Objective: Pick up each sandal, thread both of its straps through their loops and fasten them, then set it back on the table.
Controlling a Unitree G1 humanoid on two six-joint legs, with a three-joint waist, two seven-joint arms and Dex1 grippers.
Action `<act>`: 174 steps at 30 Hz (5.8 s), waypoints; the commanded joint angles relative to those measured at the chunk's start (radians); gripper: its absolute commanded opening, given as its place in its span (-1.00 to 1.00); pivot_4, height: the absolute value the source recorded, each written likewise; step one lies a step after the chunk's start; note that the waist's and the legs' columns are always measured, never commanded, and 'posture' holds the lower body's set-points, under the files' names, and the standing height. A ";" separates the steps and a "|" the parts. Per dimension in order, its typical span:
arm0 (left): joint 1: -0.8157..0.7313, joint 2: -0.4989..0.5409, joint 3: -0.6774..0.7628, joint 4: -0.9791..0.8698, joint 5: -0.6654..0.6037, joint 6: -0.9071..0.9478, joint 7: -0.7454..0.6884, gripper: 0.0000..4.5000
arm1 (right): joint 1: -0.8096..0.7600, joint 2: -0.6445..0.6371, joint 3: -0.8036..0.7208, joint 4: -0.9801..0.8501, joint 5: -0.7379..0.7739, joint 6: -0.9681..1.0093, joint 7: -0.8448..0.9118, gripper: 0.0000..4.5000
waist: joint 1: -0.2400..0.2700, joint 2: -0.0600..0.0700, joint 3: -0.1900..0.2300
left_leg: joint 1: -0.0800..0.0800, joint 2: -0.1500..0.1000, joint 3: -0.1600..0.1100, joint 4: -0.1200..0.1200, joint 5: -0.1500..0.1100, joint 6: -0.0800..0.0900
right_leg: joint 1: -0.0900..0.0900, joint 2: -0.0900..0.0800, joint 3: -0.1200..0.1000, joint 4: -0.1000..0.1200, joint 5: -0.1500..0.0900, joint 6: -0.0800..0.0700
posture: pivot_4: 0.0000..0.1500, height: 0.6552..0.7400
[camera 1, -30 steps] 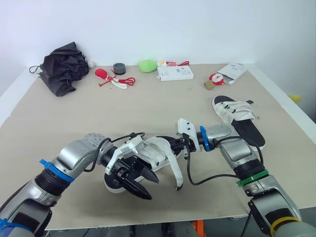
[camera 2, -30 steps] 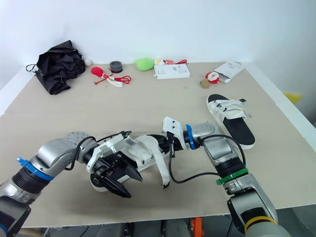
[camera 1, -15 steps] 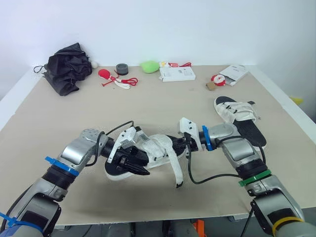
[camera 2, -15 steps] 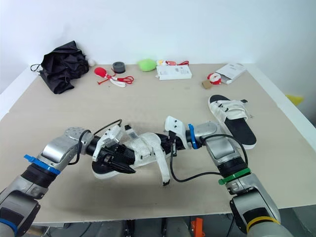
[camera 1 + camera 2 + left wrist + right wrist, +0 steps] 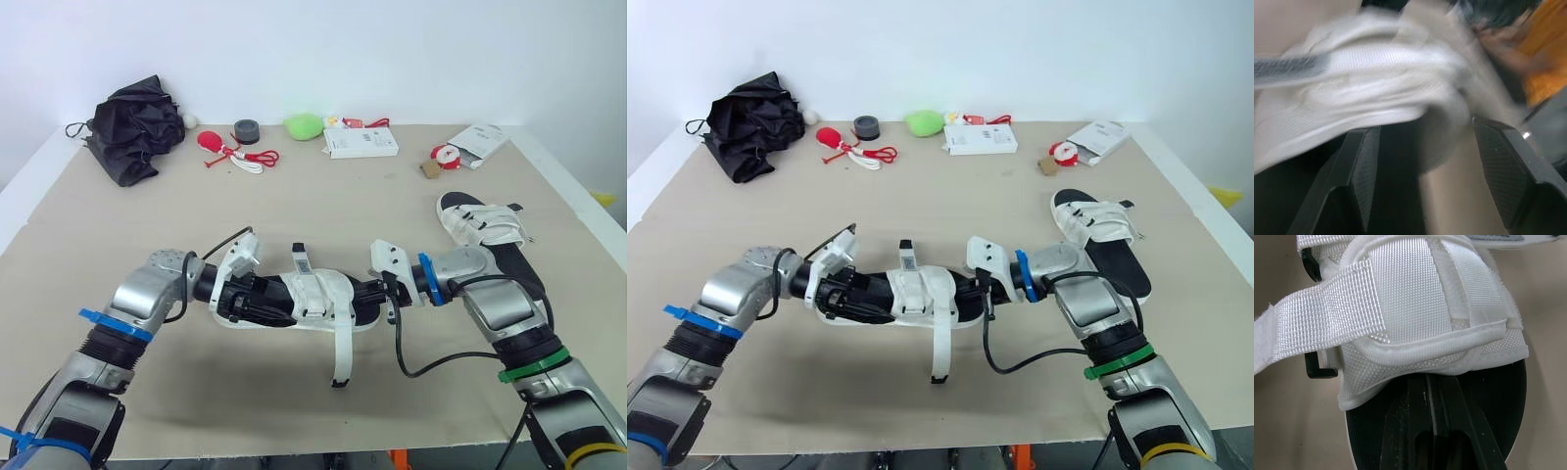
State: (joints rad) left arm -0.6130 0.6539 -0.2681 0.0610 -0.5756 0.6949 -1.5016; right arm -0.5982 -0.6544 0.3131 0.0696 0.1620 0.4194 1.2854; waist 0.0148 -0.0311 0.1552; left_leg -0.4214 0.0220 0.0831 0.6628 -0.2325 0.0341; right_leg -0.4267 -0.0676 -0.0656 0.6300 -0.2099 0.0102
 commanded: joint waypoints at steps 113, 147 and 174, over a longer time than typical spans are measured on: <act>0.037 -0.128 0.060 -0.314 -0.260 0.560 0.584 0.36 | -0.043 0.054 0.033 0.161 -0.064 0.101 -0.082 -1.00 | -0.005 0.004 0.003 | 0.012 0.002 -0.004 -0.001 0.002 -0.006 | 0.010 -0.023 -0.030 -0.002 -0.001 -0.002 | 1.00 1.00; 0.051 -0.239 0.097 -0.284 -0.312 0.689 0.767 -0.98 | -0.023 0.045 0.021 0.131 -0.057 0.125 -0.094 -1.00 | -0.003 0.003 0.004 | 0.012 0.001 -0.005 -0.003 0.002 -0.006 | 0.011 -0.022 -0.031 -0.002 -0.001 0.000 | 1.00 1.00; -0.517 -0.235 -0.209 0.561 0.002 0.395 0.055 -0.98 | 0.035 0.067 -0.035 0.086 -0.038 0.134 -0.177 -1.00 | -0.005 0.000 0.005 | 0.009 0.002 -0.004 -0.002 0.003 -0.007 | 0.008 -0.021 -0.029 -0.001 -0.001 -0.001 | 1.00 1.00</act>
State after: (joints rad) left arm -1.1052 0.4267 -0.4497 0.6000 -0.6152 1.1363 -1.3906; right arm -0.6007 -0.5751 0.2561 0.1100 0.1634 0.5092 1.1498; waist 0.0099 -0.0312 0.1607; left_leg -0.4130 0.0236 0.0795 0.6605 -0.2292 0.0268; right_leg -0.4196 -0.0883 -0.0949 0.6289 -0.2110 0.0092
